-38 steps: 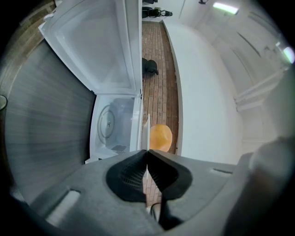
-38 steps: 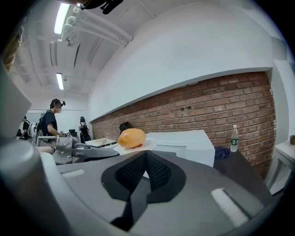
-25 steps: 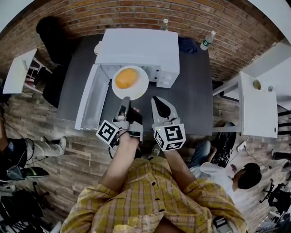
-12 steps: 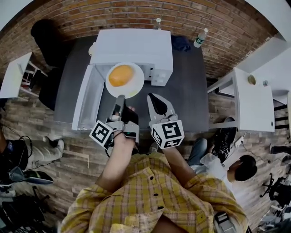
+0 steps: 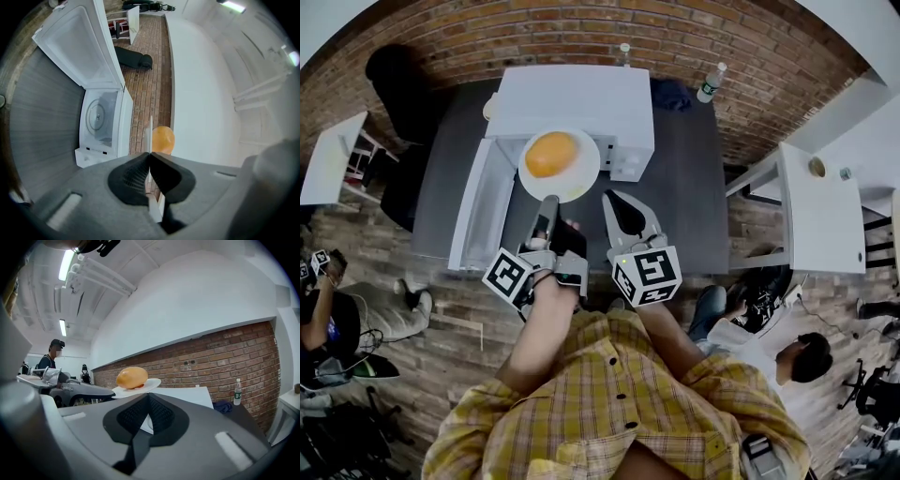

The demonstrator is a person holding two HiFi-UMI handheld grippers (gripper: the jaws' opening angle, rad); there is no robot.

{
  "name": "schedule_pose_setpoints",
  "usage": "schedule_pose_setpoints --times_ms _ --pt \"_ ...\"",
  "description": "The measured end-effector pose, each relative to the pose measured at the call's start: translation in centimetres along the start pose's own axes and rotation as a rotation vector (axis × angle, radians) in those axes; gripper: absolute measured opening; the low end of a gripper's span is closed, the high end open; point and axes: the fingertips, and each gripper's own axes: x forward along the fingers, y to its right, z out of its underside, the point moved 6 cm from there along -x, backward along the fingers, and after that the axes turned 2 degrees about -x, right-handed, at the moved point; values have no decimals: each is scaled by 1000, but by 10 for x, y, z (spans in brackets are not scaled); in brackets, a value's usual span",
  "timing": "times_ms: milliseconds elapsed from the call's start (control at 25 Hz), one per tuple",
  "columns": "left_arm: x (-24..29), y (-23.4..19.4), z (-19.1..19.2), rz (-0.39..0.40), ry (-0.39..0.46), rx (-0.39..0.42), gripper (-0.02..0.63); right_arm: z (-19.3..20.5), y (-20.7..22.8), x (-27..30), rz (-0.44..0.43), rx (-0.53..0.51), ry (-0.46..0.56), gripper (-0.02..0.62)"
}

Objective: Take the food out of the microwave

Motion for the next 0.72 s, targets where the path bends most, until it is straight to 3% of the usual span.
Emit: schedule_pose_setpoints --times_ms 720 --pt "0 20 4 37 10 6 6 -19 1 -3 5 -34 32 5"
